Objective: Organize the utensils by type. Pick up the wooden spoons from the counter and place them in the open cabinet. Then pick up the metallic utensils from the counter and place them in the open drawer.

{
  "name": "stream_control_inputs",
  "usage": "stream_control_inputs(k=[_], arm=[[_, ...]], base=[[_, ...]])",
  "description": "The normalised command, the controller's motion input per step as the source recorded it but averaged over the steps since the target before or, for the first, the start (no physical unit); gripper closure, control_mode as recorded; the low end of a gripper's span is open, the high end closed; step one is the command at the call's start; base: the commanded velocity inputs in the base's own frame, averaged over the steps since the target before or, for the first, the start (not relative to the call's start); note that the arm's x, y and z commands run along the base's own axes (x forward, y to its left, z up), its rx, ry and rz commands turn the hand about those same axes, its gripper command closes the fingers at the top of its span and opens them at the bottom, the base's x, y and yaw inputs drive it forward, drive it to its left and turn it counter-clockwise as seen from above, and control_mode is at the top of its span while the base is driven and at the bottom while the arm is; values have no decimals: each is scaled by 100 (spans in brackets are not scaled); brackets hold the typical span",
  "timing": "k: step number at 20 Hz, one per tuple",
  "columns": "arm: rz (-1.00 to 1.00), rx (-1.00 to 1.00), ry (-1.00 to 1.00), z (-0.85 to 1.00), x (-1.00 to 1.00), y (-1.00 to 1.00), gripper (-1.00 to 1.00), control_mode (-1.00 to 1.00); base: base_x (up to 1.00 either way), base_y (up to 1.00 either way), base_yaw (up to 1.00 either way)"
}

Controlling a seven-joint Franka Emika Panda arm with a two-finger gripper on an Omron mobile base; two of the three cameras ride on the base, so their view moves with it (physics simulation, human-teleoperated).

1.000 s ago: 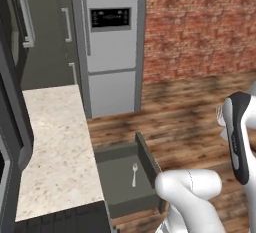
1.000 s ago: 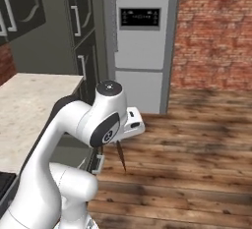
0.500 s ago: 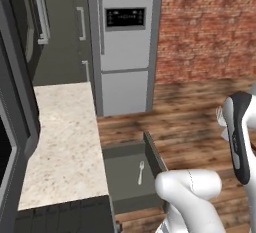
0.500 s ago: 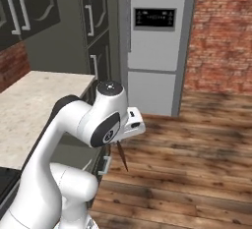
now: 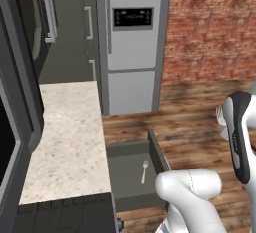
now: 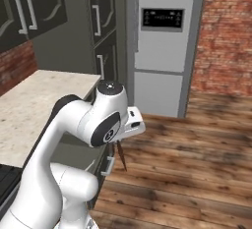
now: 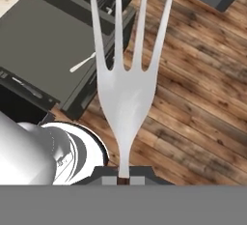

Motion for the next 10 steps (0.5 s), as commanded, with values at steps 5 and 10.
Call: stream_control_inputs(k=[5, 10], arm=[[0, 3, 0, 0, 0, 4, 100, -100], [-14, 14, 0, -4, 4, 30, 100, -100]], base=[[0, 2, 2], [0, 0, 0]])
